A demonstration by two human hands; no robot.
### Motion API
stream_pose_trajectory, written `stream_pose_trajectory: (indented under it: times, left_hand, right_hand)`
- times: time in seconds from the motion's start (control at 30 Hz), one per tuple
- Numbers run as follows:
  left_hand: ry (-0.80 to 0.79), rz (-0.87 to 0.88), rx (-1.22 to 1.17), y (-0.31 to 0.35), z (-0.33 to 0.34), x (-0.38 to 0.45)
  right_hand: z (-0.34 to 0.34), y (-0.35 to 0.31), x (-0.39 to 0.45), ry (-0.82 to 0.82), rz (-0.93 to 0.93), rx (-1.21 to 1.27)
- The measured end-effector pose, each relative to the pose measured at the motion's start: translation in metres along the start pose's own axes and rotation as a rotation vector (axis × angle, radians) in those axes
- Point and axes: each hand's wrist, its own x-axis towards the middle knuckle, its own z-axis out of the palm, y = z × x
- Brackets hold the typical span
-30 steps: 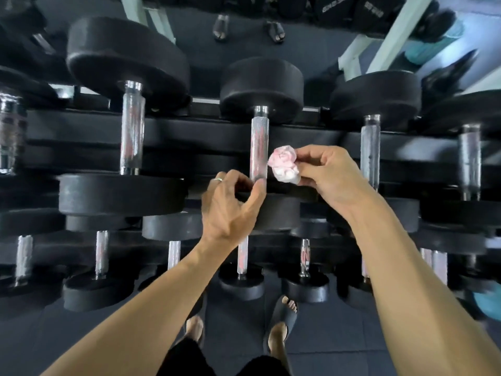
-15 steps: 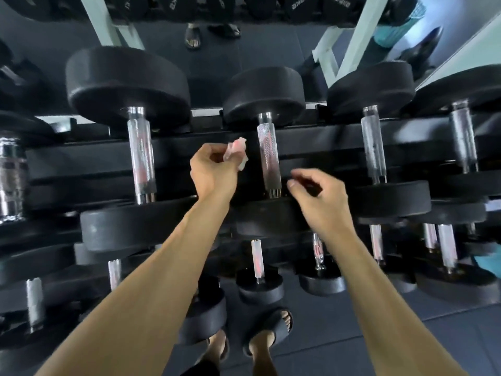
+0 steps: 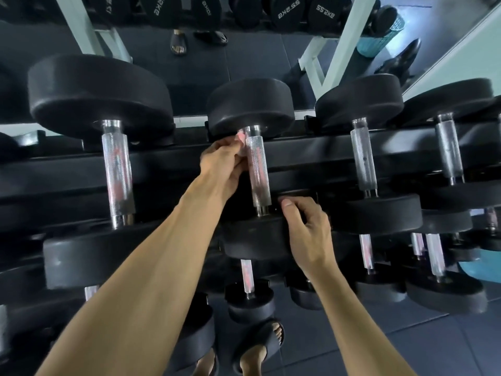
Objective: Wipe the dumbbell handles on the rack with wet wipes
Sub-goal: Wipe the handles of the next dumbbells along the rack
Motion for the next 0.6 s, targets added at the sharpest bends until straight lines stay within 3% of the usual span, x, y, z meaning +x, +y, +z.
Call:
stream_pose_trajectory:
  times: [0.2, 0.27, 0.33, 0.4, 0.53, 0.6]
  left_hand:
    - [-0.127, -0.231, 0.400, -0.027, -0.025, -0.007]
    - [-0.155, -0.237, 0.332, -0.021, -0.019, -0.004]
    - [-0.079, -0.201, 0.101, -0.003, -0.006, 0.010]
    - [-0.032, -0.201, 0.022, 0.006, 0.000, 0.021]
    - [-0.196, -0.316, 0.407, -0.017, -0.018, 0.001]
    - [-0.199, -0.317, 0.446, -0.021, -0.022, -0.005]
  right_hand:
    - [0.003, 0.003, 0.000, 0.036, 0.056, 0.010]
    - [0.002, 0.004, 0.001, 0.017, 0.051, 0.009]
    - [0.002, 0.005, 0.002, 0.019, 0.025, -0.009]
    - [0.002, 0.006, 0.003, 0.040, 0.005, -0.021]
    - [0.002, 0.004, 0.001, 0.031, 0.027, -0.012]
    - [0.002, 0.004, 0.002, 0.021, 0.039, -0.006]
